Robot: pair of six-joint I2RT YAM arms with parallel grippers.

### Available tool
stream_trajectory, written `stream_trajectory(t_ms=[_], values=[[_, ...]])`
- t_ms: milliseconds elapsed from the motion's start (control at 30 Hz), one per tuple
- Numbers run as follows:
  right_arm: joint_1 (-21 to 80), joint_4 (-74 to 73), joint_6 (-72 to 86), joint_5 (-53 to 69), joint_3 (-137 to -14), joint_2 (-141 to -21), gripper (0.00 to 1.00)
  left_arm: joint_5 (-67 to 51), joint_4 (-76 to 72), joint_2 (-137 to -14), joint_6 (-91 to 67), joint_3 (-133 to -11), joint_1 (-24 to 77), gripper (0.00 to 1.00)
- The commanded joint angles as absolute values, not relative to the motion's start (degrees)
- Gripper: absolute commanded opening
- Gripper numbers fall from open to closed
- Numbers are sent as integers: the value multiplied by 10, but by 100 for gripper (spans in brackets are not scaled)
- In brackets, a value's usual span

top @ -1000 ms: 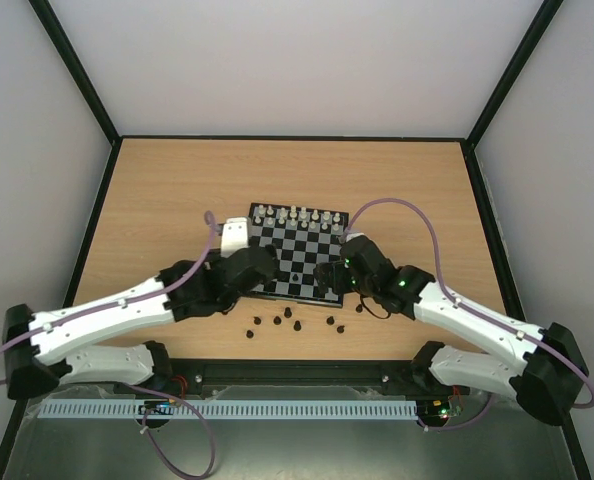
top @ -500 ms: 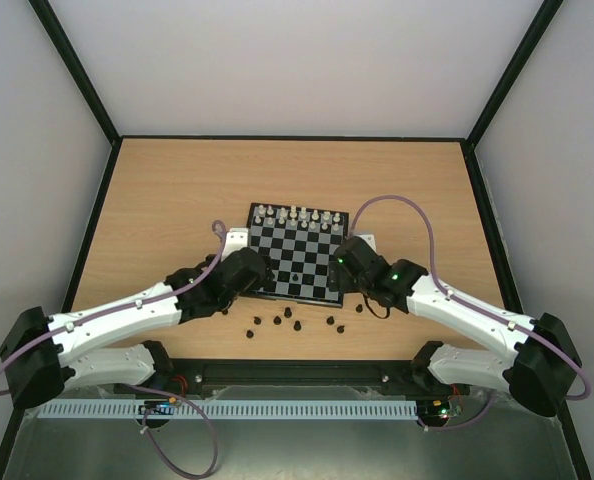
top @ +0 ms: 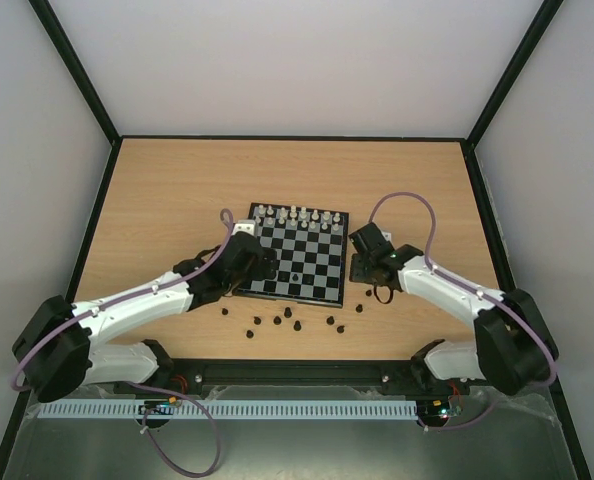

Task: Set up the chess pieces on the board
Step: Pick up the chess piece at the center of the board.

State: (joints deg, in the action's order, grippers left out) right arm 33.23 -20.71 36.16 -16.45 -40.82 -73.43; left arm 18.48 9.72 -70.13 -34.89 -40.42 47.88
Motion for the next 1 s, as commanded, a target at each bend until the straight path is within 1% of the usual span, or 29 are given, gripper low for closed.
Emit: stream_trajectory(t_ms=[0,67,233,367,633,700,833,900,967], values=[[328,-199,331,-132,-424,-788,58,136,61,-711,-322,-391,463,99],[326,-193,327,-128,-430,-813,56,128,57,-714,-321,-385,456,99],[323,-182,324,-126,-445,-856,41,101,45,-712,-317,-371,434,99],[323,-178,323,-126,-456,-874,35,93,41,-711,-317,-368,429,99],[322,-188,322,-136,-463,-886,29,81,36,-719,-316,-365,421,99],[322,-194,326,-136,-461,-883,29,79,36,-719,-316,-365,421,99],[322,-201,334,-135,-448,-860,34,76,34,-720,-316,-364,420,99],[322,-203,335,-133,-444,-851,33,75,33,-721,-316,-363,419,99],[322,-208,338,-135,-443,-845,30,72,32,-724,-316,-363,419,99]])
